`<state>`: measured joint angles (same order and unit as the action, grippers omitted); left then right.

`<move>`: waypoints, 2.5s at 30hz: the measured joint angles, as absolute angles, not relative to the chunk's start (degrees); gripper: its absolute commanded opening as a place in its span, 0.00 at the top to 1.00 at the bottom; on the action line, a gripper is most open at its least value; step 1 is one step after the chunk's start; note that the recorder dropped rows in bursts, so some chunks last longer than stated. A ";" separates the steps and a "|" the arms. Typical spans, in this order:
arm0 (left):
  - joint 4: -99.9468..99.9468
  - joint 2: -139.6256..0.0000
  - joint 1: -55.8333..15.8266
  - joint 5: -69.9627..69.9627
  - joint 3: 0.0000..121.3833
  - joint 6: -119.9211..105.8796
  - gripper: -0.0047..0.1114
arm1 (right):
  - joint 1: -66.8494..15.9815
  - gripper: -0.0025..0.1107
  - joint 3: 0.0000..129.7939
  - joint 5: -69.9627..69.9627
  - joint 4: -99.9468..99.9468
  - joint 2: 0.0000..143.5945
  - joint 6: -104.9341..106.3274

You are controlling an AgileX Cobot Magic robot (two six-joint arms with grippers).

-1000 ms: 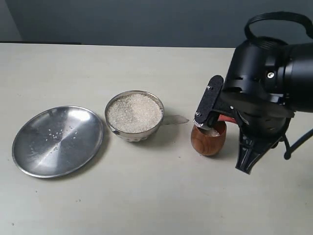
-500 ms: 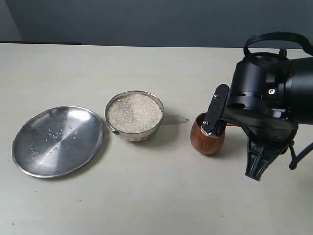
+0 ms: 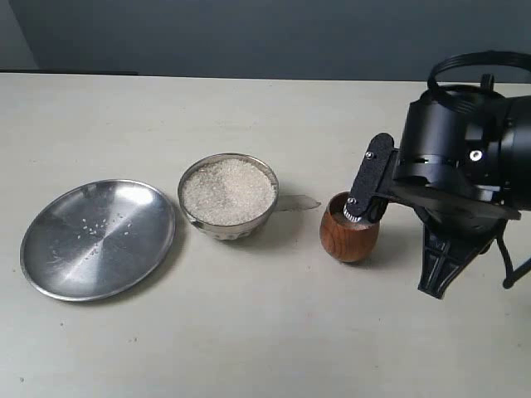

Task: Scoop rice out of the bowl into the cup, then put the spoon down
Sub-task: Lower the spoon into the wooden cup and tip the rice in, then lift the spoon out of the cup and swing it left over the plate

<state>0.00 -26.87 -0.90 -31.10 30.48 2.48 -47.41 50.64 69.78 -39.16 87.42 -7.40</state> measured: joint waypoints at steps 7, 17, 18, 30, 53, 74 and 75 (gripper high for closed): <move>0.00 -26.87 -0.90 -31.10 30.48 2.48 0.96 | -47.41 0.98 50.57 69.78 -39.44 87.42 -6.21; 0.00 -26.87 -0.90 -31.10 30.48 2.48 0.96 | -52.30 0.98 50.57 69.78 -40.96 87.42 -2.72; 0.00 -26.87 -0.90 -31.10 30.48 2.48 0.96 | -52.55 0.98 50.57 69.66 -40.96 87.42 -2.55; 0.00 -26.87 -0.90 -31.10 30.48 2.48 0.96 | -52.64 0.98 50.57 69.66 -41.75 87.38 -3.44; 0.00 -26.87 -0.90 -31.10 30.48 2.48 0.96 | -52.64 0.98 50.57 69.66 -40.13 87.38 -3.66; 0.00 -26.87 -0.90 -31.10 30.48 2.48 0.96 | -42.24 0.98 50.57 64.51 -27.96 82.33 -20.80; 0.00 -26.87 -0.90 -31.10 30.48 2.48 0.96 | -42.14 0.98 50.57 62.54 -26.13 81.95 -20.80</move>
